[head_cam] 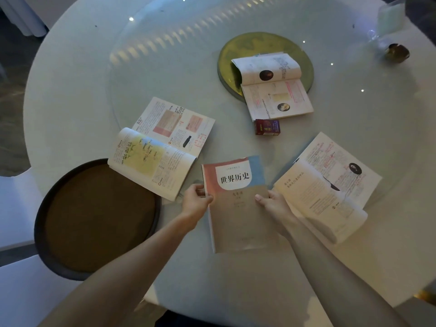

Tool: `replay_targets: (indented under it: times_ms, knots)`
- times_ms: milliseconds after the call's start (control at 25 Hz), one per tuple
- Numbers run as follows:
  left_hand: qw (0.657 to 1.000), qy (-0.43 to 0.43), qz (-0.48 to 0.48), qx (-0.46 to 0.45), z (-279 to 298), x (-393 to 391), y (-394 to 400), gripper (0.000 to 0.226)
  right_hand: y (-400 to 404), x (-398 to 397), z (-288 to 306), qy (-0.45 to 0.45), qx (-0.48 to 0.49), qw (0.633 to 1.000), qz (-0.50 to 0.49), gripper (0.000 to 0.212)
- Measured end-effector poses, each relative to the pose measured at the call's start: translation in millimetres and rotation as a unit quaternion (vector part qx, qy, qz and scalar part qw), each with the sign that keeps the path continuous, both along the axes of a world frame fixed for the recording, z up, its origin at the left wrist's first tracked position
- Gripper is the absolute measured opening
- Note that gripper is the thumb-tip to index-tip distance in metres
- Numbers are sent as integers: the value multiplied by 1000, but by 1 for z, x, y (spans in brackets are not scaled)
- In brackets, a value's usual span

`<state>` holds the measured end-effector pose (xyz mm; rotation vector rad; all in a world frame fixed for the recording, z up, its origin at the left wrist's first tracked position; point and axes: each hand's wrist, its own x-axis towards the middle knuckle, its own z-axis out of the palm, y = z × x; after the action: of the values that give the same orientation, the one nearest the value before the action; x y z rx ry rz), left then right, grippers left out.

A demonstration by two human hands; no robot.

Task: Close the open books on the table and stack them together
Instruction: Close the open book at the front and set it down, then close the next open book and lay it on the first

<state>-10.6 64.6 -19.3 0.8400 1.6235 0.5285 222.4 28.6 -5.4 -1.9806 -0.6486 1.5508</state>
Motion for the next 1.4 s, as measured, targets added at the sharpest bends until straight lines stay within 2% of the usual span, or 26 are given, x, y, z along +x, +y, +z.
replay_targets:
  times_ms: [120,200,280,440,600,680,760,920,1080,1200,1400]
  knots:
    - [1000,-5,-5,18,-8,7,1,38,-3,-4,-21,-1,-18,1000,-17,12]
    - [999,-5,-35,33,-11,7,5,46,-2,-6,-27,-19,-5,999,-43,4]
    - [997,16,-55,48,-12,5,11,55,1,-8,-30,-40,5,997,-64,14]
    - [995,-5,-69,71,-12,5,11,55,2,-16,-26,-125,23,992,13,27]
    - [989,37,-112,89,-2,16,4,68,-2,-12,-6,-178,32,981,71,13]
    - [973,100,-159,137,4,30,4,66,-12,2,3,-179,43,982,43,27]
    - [962,88,-198,164,10,49,10,60,-25,20,13,-196,70,978,5,30]
    - [946,57,-289,133,25,109,21,53,-58,75,25,-229,99,957,-150,38]
    - [944,53,-306,113,26,169,32,60,-84,142,16,-281,48,908,-309,40]
    - [964,66,-246,71,19,206,48,67,-95,184,-3,-241,-24,908,-341,65]
    - [964,97,-245,26,2,234,55,55,-108,209,-29,-96,-25,939,-329,46]
